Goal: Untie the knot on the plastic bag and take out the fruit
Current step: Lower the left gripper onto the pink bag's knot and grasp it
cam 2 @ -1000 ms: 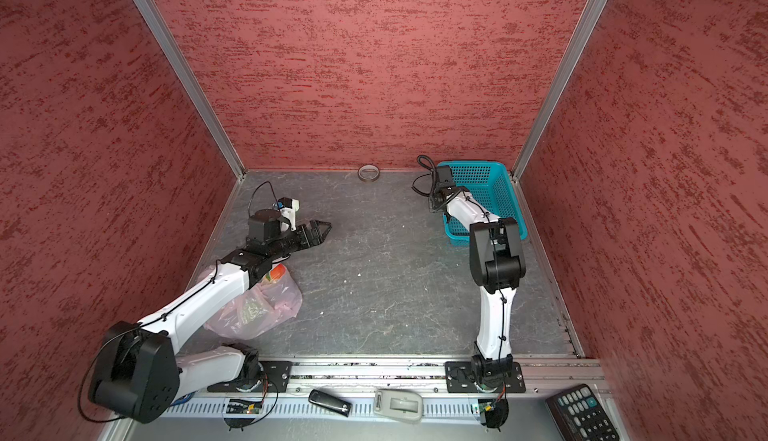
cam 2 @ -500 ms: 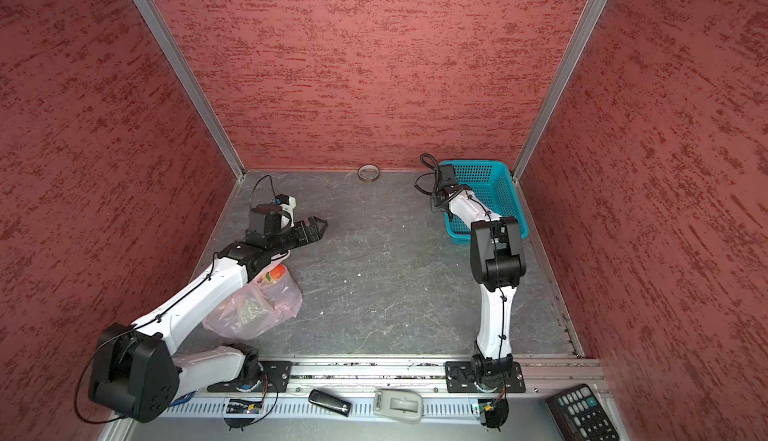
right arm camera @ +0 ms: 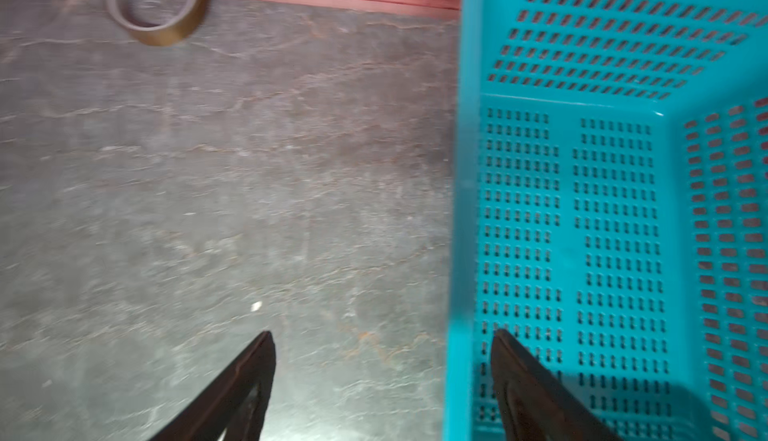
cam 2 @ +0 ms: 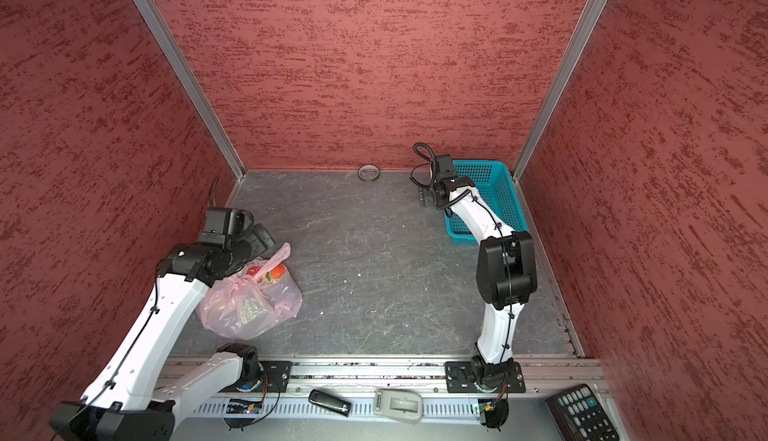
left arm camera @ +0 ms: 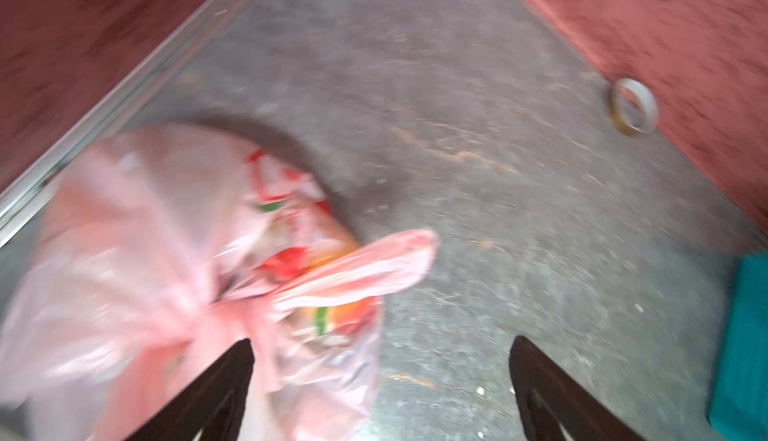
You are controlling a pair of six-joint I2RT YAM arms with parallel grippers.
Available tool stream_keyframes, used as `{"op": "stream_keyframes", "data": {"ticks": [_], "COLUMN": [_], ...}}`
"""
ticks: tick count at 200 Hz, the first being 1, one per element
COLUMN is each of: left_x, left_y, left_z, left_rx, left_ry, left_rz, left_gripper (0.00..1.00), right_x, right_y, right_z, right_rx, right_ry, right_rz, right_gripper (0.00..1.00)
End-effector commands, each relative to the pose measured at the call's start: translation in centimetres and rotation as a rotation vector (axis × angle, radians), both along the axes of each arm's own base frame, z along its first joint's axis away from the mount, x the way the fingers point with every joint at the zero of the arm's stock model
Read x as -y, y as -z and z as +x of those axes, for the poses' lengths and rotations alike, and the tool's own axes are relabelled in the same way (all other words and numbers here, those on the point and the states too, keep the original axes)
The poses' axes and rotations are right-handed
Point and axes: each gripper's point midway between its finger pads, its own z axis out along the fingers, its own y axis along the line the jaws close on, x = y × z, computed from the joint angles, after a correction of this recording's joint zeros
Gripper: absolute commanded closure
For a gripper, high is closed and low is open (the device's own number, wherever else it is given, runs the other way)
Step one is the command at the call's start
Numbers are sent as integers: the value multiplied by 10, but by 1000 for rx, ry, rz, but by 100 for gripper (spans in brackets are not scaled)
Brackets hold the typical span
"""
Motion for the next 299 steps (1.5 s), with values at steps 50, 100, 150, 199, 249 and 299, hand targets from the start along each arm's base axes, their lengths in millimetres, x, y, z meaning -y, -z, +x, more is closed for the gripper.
{"op": "stream_keyframes", "data": {"ticks": [50, 100, 150, 199, 249, 299], "left_x": [-34, -45, -50, -47, -29, 35], "left_y": [49, 82, 107, 129, 121, 102], "left_z": [-49, -44, -50, -50, -38, 3], "left_rx": [-182, -295, -424, -495, -442, -341], "left_ry": [-178, -152, -184, -212, -165, 24], "left_rz": [-162, -117, -109, -149, -156, -174], "left_gripper": [5, 0, 4, 39, 93, 100], "right_x": [-37, -44, -45, -43, -45, -50], "right_y": [-14, -18, -22, -26, -22, -2], "right_z": [-17, -21, -25, -30, -46, -70], "right_rx": [-34, -31, -25, -4, -14, -64], "right_ry": [-90, -99, -95, -83, -71, -65], "right_rz": [73, 87, 102, 112, 165, 222], "right_gripper": [12, 10, 8, 8, 8, 8]}}
